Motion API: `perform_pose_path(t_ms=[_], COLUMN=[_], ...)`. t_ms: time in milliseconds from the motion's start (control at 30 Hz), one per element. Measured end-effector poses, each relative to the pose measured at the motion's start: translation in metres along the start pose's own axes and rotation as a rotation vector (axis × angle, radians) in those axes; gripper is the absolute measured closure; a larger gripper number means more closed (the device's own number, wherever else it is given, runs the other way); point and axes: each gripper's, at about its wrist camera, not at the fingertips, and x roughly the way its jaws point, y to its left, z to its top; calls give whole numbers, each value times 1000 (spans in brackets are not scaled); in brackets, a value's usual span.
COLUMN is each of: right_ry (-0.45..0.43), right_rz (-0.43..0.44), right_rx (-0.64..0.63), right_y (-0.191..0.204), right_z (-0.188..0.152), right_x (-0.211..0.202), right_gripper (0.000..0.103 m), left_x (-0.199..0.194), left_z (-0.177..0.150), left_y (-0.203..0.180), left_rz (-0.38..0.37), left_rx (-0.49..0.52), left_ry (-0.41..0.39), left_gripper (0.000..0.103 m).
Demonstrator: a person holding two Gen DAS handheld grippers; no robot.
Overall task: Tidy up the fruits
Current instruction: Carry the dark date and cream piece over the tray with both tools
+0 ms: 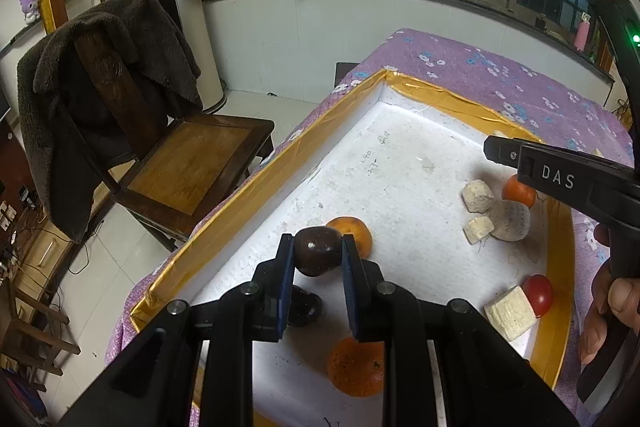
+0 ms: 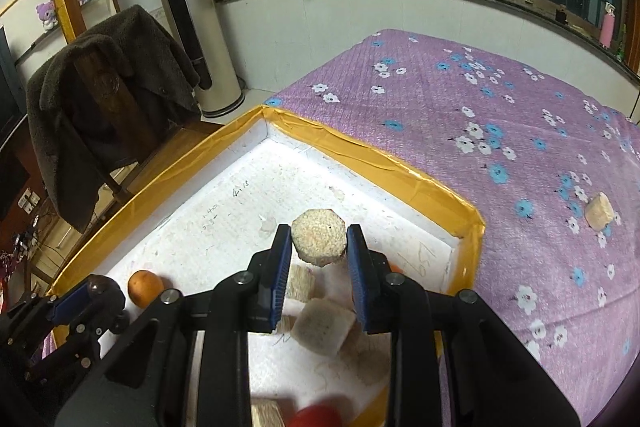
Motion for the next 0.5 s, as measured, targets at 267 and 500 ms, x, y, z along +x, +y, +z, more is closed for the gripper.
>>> perform_pose_path(t_ms=[267,500], right_ry=[33,40], right_rz=[0,-3], right_rx=[-7,-7], right_y=[3,5], right_z=[4,9], right_x=[12,18], right_gripper=[73,73], left_x=[4,5], left_z=[4,4], left_y=[2,4], left_rz=[-4,-1], left_rx=[-11,-19], left_ry=[11,15], left_gripper=[81,79])
